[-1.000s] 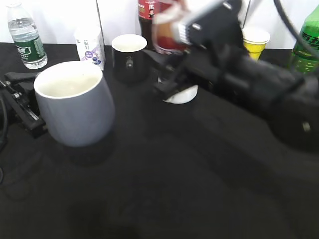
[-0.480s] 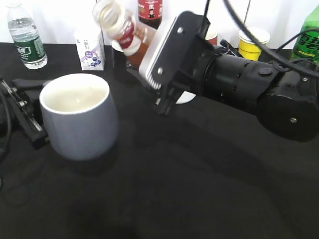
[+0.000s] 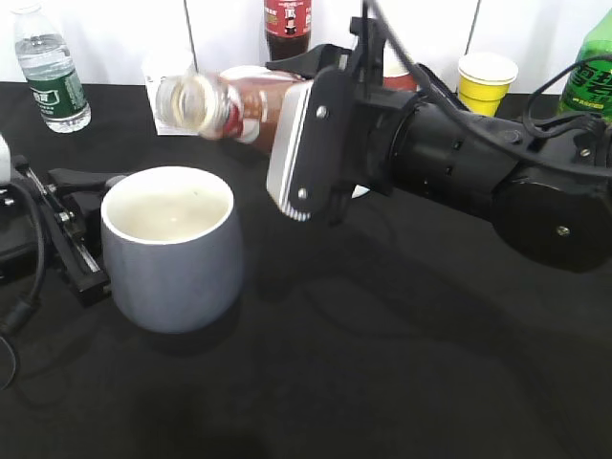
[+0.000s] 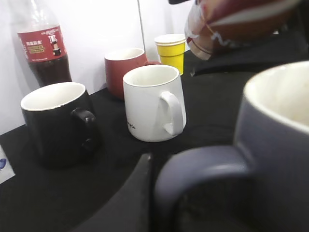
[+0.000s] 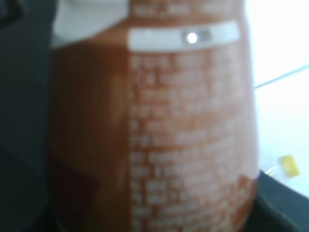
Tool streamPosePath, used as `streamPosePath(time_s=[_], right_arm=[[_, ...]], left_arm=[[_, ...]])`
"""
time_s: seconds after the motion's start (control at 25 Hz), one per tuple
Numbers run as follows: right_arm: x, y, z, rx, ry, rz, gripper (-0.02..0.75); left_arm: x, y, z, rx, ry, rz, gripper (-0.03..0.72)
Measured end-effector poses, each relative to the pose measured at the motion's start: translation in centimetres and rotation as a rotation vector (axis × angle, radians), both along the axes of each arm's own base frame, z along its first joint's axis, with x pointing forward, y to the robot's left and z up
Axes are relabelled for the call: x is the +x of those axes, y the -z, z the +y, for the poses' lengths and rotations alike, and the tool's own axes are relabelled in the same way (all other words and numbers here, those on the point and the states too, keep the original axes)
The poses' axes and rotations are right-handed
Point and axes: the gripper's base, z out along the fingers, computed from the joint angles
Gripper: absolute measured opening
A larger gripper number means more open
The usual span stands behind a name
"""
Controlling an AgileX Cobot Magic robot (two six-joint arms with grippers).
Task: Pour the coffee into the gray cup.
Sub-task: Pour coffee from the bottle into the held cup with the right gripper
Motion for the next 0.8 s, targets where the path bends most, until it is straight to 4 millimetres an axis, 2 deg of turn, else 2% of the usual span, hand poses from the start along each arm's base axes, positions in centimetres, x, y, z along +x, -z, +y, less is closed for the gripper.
streamPosePath(time_s=[0.52,0.8], right_arm=[[0.3,-0.8,-0.2,-0.108,0.021,-0.257,0.532],[0.7,-1.0,-0.6,-0.151,0.082,-0.322,0.532]], left_arm=[[-0.1,-0.1,-0.1,-0.010,0.011,-0.011,0.043],[-0.1,-0.4,-0.2,-0.031,0.021,-0.027,0.044]])
